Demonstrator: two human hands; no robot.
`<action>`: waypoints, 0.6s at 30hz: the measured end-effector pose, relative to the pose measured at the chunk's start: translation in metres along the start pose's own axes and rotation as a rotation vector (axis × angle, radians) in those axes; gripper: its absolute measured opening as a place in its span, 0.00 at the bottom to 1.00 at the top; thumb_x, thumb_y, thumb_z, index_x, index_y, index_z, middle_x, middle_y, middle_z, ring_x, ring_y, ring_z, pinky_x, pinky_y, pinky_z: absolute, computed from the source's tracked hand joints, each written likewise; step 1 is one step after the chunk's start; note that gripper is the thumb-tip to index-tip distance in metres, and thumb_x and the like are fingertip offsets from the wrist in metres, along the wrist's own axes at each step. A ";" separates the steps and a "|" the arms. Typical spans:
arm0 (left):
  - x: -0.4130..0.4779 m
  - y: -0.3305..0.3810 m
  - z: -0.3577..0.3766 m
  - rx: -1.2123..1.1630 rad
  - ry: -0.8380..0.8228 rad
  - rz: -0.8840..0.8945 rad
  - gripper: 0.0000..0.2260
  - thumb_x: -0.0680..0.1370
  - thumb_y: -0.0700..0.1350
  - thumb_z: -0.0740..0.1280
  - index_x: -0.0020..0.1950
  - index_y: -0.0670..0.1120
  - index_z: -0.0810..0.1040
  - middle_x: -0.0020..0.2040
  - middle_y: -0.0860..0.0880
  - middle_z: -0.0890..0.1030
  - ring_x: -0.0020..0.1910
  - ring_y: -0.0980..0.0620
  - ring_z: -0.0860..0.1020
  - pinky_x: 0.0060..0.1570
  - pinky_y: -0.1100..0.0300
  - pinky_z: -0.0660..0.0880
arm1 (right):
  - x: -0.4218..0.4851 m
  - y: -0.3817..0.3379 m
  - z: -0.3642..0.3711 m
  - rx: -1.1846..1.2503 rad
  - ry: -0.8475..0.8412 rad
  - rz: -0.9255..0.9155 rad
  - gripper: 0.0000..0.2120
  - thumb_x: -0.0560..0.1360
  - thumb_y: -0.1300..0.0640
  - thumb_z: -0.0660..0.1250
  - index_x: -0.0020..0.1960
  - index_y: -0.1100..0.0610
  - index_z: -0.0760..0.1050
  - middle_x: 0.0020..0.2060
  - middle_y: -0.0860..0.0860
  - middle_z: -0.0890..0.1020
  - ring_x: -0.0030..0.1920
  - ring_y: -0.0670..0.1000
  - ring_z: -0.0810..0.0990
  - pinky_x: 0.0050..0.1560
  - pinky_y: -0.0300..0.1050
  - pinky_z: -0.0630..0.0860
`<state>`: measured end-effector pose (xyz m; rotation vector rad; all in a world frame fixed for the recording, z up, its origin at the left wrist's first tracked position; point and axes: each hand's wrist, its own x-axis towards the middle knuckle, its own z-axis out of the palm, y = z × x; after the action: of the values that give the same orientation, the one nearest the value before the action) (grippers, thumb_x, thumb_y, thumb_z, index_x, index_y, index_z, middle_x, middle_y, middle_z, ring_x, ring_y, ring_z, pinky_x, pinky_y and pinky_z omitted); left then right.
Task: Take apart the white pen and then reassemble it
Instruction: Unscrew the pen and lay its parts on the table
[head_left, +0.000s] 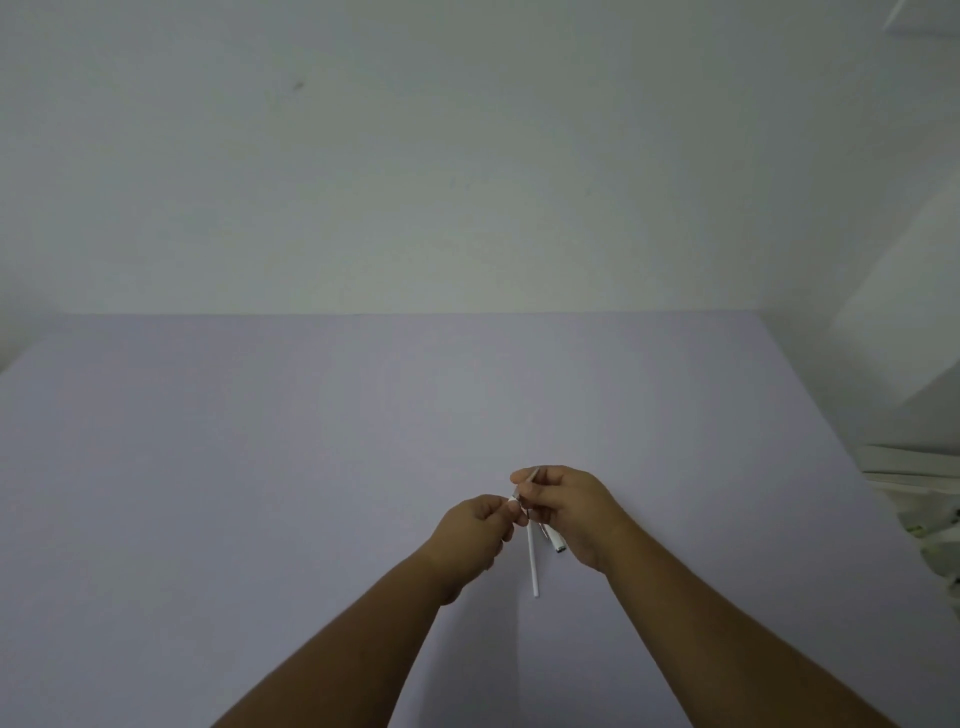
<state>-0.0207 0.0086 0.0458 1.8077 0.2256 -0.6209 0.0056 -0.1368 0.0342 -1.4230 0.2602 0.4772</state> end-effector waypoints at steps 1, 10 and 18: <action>0.000 0.001 0.000 0.020 0.008 0.014 0.14 0.82 0.50 0.58 0.41 0.50 0.78 0.35 0.52 0.73 0.32 0.55 0.68 0.33 0.65 0.68 | 0.000 -0.002 0.001 0.010 -0.006 0.013 0.04 0.75 0.63 0.67 0.43 0.59 0.80 0.36 0.53 0.80 0.39 0.52 0.77 0.43 0.43 0.74; 0.003 0.002 -0.004 0.093 0.047 0.054 0.13 0.82 0.50 0.58 0.43 0.49 0.78 0.36 0.52 0.74 0.34 0.56 0.70 0.39 0.62 0.69 | -0.001 -0.007 0.008 0.084 0.003 0.012 0.04 0.74 0.66 0.67 0.43 0.61 0.79 0.35 0.56 0.80 0.38 0.54 0.77 0.49 0.48 0.76; 0.003 0.003 -0.004 0.135 0.070 0.070 0.12 0.82 0.50 0.58 0.46 0.47 0.78 0.37 0.52 0.74 0.35 0.56 0.70 0.38 0.64 0.69 | -0.001 -0.008 0.010 0.079 0.021 0.014 0.05 0.74 0.67 0.66 0.45 0.60 0.79 0.38 0.56 0.80 0.42 0.55 0.77 0.56 0.54 0.75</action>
<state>-0.0159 0.0112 0.0478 1.9606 0.1701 -0.5340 0.0077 -0.1281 0.0430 -1.3501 0.3025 0.4589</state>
